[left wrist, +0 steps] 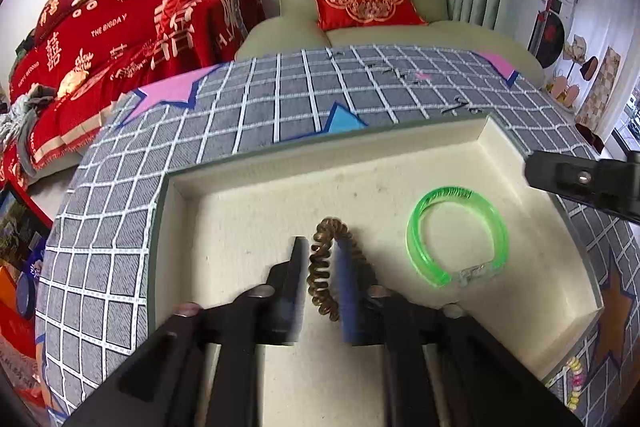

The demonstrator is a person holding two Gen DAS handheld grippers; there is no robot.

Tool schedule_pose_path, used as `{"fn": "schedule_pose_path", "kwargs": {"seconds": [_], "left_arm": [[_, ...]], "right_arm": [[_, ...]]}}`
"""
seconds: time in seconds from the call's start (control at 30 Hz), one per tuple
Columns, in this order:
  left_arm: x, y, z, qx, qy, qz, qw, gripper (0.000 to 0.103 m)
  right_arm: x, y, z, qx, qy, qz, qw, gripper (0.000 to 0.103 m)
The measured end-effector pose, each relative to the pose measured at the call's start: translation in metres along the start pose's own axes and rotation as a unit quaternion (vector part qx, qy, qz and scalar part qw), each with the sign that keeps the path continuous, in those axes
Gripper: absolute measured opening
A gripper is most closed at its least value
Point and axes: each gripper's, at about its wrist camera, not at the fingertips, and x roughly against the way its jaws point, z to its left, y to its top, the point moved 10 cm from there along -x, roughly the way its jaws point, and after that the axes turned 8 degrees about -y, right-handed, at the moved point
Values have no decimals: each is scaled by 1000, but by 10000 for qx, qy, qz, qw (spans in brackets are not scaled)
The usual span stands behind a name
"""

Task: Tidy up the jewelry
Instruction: 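Carry both bracelets into the tray box and open both tools to release, then withdraw both tools from the tray back over the remaining jewelry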

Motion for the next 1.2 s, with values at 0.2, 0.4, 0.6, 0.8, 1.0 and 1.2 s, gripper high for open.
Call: {"fn": "schedule_pose_path", "kwargs": {"seconds": [0.2,0.4,0.6,0.8,1.0,1.2], "left_arm": [[14,10,3,-185,410,-361,9983,103],[42,5,13,65,265,-520,9983,103],[77,-29,17,191,111,-411,9989,103],[119,-70,18,116,207,-554,9982,103],[145,-112,20,89,146,-503,9986,103],[159,-150,22,243,-54,-411,9988,103]], "right_arm": [[14,-2,-9,-95,66,-72,9999,65],[33,-8,-14,-213,218,-221,9993,86],[59,-21,-23,-245,326,-407,9983,95],[86,-44,-37,-368,365,-492,9974,103],[104,-74,-43,-446,644,-278,9965,103],[108,-118,-52,-322,565,15,9979,103]]}}
